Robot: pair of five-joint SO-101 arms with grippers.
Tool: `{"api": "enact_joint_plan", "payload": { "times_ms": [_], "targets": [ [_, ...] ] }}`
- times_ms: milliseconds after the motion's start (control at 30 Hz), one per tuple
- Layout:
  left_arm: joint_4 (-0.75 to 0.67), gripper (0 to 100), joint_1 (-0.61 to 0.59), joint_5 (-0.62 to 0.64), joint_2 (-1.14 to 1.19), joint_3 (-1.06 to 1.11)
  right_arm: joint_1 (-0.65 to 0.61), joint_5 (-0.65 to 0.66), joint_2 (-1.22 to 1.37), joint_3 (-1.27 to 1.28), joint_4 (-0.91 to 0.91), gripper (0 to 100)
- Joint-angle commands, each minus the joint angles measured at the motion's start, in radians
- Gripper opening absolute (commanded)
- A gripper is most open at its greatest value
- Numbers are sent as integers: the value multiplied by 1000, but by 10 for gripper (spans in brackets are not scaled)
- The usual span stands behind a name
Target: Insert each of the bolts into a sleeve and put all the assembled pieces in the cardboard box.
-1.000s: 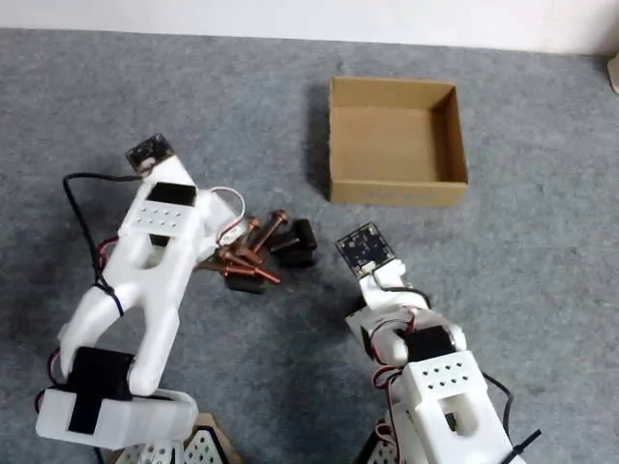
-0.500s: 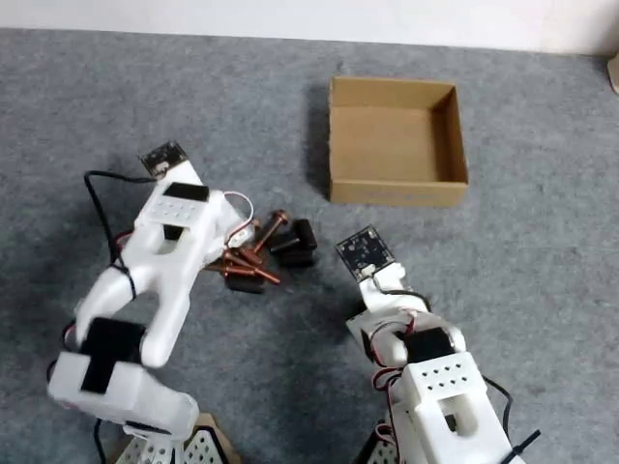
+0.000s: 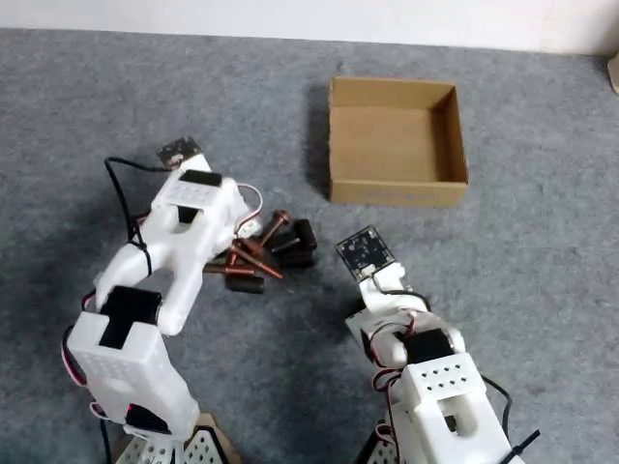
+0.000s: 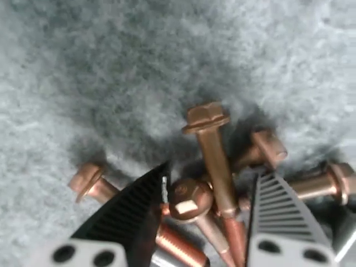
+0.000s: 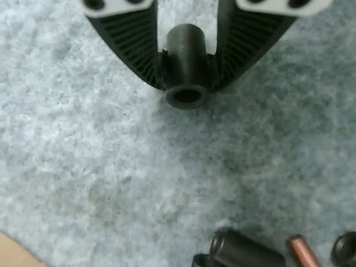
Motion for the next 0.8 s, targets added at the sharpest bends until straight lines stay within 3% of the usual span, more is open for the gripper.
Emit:
{"api": "enact_joint_plan", "payload": {
  "times_ms": [0,67,200,767],
  "targets": [
    [-6,230,-30,-6,-8,-53,7,11,-12,-5,-22,5],
    [-5,213,-31,-6,-8,-53,7,11,-12,-5,-22,5],
    [-5,44,-30,-12,-8,-53,7,11,-12,-5,-22,5],
    [25,5,-25,-35,-19,-56,7,11,-12,-5,-22,5]
  ]
}}
